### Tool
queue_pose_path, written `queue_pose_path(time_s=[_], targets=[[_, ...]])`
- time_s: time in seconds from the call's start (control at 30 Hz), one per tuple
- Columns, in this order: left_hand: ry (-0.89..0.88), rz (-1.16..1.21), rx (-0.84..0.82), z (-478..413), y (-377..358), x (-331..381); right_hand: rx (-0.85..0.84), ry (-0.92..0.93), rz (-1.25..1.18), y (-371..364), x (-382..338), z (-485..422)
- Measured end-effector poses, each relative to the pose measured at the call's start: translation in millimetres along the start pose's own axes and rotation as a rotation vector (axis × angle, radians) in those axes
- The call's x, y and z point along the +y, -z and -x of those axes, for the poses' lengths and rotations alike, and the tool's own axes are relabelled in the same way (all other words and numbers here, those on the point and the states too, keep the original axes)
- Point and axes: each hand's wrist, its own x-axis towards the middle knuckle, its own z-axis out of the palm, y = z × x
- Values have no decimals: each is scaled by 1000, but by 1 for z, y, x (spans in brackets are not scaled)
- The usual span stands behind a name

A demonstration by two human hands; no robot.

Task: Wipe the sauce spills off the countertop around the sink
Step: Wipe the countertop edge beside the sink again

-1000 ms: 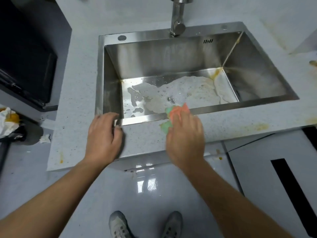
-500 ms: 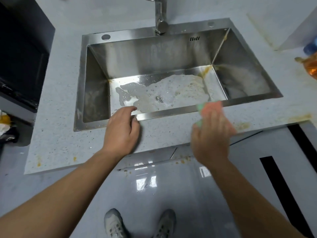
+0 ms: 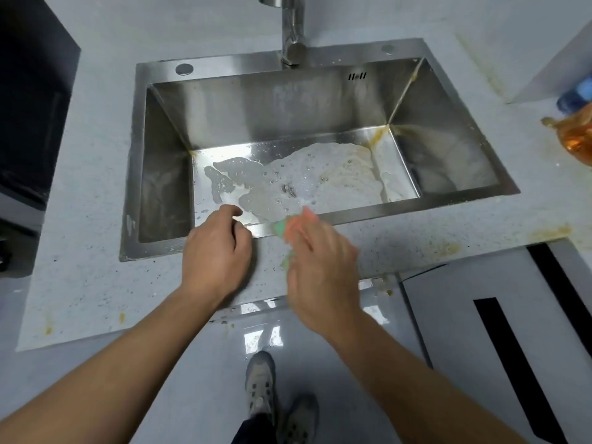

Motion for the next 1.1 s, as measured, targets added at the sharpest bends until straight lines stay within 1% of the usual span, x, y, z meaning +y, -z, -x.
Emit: queue_pose_path(time_s=[0.07,0.13,0.17,0.2,0.27,0.3,0.33,0.37,0.47,0.5,0.53,0.57,0.67,0.7,0.73,0.77,0.8,0.87,0.9,0.93,0.97,1.0,1.07,1.1], targets=[[-53,-39,-26,-4,-3,0,-66,150,-23,-4,-9,4],[-139,-55,-66,-6,-6,8,-132,172,83,6,21,8],[-176,-40,-84,-8,-10,15,-147,112,158,13,48,12],[-206,-14,-100,-10,-15,25,-154,-1,238,22,79,16],[-252,54,-116,-14,-28,49,-139,-314,345,46,132,17],[-272,90,-124,-16,-37,63,-115,-430,365,54,145,15],[-287,122,-131,-16,-44,77,-91,-469,375,55,145,11],[-291,151,-144,-16,-51,92,-93,-423,371,50,137,9],[-273,206,-163,-10,-71,124,-168,-46,290,28,102,19],[-271,216,-163,-9,-76,132,-190,14,277,32,107,21],[-274,215,-163,-9,-81,138,-189,23,271,41,125,19],[-282,205,-165,-10,-85,143,-171,-29,281,50,153,16],[-281,169,-168,-11,-102,165,-105,-358,361,88,247,7],[-282,153,-167,-12,-108,174,-85,-429,385,98,263,5],[-280,140,-172,-14,-114,182,-73,-438,403,99,266,3],[-274,129,-177,-17,-120,190,-85,-397,414,95,257,2],[-260,121,-178,-20,-127,199,-100,-309,411,88,246,5],[-233,102,-161,-27,-139,214,-159,-62,375,77,222,16],[-223,89,-153,-29,-142,217,-206,24,341,78,219,19],[-222,72,-146,-30,-147,222,-221,68,312,84,232,19],[-221,57,-141,-30,-152,226,-208,57,313,91,253,18],[-217,47,-142,-29,-156,231,-187,-2,327,99,279,16],[-212,35,-145,-26,-162,242,-144,-174,346,119,325,12],[-210,33,-145,-25,-164,246,-126,-231,349,125,337,11]])
